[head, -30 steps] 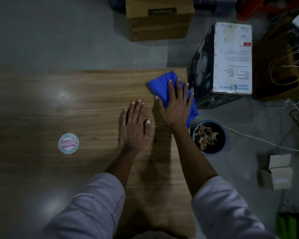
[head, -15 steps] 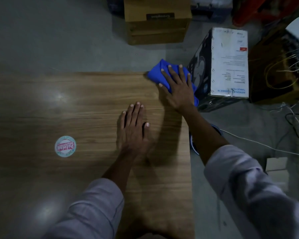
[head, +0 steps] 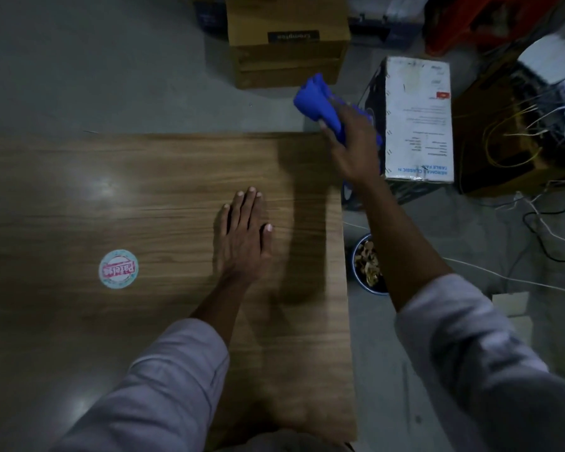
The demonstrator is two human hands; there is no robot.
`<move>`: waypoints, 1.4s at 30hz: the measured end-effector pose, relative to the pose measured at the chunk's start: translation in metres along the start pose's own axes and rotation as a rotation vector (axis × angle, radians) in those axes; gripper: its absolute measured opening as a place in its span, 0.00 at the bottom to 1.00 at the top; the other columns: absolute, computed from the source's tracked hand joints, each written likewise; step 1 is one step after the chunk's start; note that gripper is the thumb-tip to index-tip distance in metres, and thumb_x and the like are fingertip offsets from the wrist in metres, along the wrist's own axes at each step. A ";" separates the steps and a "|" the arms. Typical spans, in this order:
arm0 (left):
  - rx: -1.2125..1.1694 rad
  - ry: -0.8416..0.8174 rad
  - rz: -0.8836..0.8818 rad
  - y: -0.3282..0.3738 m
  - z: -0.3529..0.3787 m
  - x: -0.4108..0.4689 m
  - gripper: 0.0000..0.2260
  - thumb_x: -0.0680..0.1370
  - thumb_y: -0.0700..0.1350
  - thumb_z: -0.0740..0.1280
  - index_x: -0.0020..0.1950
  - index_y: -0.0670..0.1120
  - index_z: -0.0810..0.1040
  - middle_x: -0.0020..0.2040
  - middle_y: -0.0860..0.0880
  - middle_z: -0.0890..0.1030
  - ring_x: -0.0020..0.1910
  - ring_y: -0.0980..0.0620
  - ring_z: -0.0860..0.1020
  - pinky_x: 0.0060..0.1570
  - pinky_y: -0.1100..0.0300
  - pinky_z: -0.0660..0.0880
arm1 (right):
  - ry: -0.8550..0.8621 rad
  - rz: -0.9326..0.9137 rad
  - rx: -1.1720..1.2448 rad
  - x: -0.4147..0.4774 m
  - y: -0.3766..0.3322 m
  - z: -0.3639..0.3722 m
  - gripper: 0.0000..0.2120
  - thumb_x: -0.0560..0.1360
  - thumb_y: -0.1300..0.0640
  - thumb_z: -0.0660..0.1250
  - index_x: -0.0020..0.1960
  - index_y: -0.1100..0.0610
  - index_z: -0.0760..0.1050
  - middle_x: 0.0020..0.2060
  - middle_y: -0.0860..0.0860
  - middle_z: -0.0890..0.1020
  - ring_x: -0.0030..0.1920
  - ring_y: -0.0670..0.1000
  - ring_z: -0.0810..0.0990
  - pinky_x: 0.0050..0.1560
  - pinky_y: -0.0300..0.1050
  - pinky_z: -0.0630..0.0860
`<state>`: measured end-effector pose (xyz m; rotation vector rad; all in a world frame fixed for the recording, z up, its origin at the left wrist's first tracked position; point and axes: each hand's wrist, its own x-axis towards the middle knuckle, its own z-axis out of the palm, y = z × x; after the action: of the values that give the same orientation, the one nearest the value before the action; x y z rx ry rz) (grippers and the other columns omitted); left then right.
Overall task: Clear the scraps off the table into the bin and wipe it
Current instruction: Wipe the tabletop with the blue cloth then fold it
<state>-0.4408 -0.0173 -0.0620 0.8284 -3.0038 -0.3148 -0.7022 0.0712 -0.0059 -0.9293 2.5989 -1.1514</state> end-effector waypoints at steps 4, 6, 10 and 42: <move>-0.052 0.009 -0.005 -0.002 0.002 0.001 0.28 0.83 0.52 0.55 0.82 0.46 0.57 0.83 0.49 0.57 0.82 0.50 0.52 0.78 0.45 0.54 | -0.323 0.014 -0.338 -0.010 0.024 0.051 0.33 0.79 0.30 0.52 0.80 0.40 0.58 0.82 0.49 0.56 0.82 0.60 0.46 0.75 0.74 0.48; -0.070 0.026 -0.006 -0.002 0.002 0.001 0.27 0.83 0.52 0.54 0.82 0.46 0.58 0.82 0.49 0.58 0.82 0.50 0.53 0.78 0.45 0.54 | -0.278 -0.045 -0.375 -0.024 0.030 0.058 0.31 0.80 0.31 0.53 0.80 0.37 0.56 0.82 0.46 0.52 0.82 0.59 0.42 0.75 0.71 0.46; -0.076 0.032 0.020 -0.003 0.003 0.002 0.27 0.84 0.53 0.54 0.82 0.46 0.59 0.82 0.48 0.59 0.82 0.49 0.54 0.78 0.44 0.55 | -0.335 -0.132 -0.389 -0.032 0.039 0.046 0.29 0.80 0.32 0.54 0.80 0.37 0.58 0.82 0.45 0.53 0.82 0.57 0.42 0.77 0.72 0.42; -0.064 -0.376 0.354 0.070 -0.127 0.046 0.26 0.73 0.39 0.71 0.70 0.51 0.74 0.65 0.44 0.80 0.61 0.43 0.78 0.59 0.52 0.75 | -0.298 -0.180 -0.585 -0.137 -0.061 -0.080 0.23 0.76 0.63 0.66 0.70 0.54 0.74 0.67 0.59 0.77 0.71 0.61 0.73 0.75 0.65 0.61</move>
<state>-0.5080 -0.0058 0.0737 0.2399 -3.3745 -0.6109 -0.5928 0.1709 0.0787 -1.3396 2.6660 -0.2239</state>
